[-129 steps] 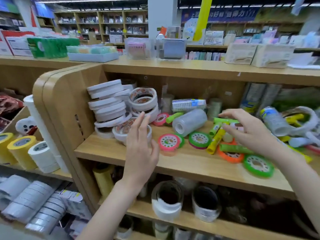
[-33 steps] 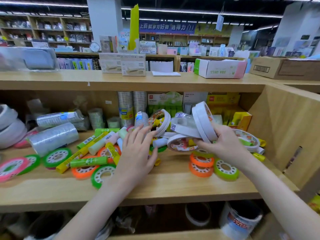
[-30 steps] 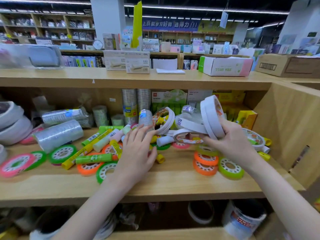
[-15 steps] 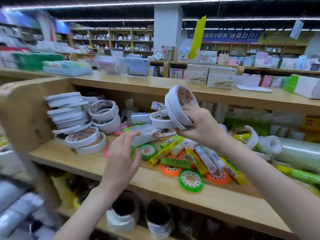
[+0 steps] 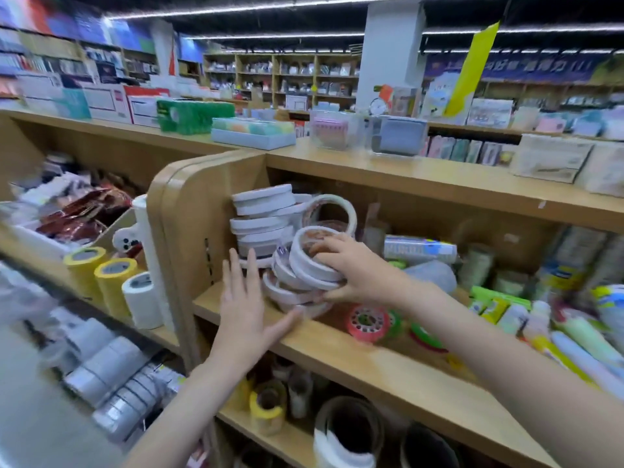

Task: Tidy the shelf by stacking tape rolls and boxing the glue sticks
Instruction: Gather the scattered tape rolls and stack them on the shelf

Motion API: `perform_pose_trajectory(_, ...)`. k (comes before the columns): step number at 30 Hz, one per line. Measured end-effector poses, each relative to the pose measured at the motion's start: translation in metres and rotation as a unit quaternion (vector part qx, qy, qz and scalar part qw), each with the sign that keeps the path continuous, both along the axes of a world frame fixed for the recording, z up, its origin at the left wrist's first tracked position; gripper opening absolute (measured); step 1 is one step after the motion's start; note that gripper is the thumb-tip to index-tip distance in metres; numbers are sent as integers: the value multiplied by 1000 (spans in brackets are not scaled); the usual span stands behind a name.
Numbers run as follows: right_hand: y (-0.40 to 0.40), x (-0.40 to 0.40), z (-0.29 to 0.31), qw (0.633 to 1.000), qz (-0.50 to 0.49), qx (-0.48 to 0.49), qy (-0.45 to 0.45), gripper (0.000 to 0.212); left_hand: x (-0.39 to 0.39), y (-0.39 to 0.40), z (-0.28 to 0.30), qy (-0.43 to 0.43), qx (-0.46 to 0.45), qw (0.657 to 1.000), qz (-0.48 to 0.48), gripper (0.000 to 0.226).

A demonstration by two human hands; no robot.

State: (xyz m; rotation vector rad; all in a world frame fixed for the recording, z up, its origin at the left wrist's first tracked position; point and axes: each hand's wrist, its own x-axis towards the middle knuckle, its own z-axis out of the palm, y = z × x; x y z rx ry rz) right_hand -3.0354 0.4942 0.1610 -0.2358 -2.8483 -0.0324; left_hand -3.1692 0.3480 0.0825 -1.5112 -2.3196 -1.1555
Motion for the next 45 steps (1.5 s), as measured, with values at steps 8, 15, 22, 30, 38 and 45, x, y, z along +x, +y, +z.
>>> perform_pose_trajectory(8,-10,-23,2,995,-52,33,83,84,-15,11,5,-53,-40,997,-43,123)
perform_pose_trajectory(15,-8,-11,1,994,-48,22,98,88,-14,6,3,-58,28,995,-76,118)
perform_pose_trajectory(22,-11,32,0,985,-85,-11,152,67,-12,-9,-2,9,132,988,-83,83)
perform_pose_trajectory(30,-7,201,-5,938,-293,-8,186,42,48,10,20,65,228,957,-169,44)
perform_pose_trajectory(38,17,344,-3,830,-516,77,196,28,156,81,27,65,201,931,-300,43)
perform_pose_trajectory(45,31,377,-12,851,-501,155,25,48,249,137,38,88,101,915,-381,42)
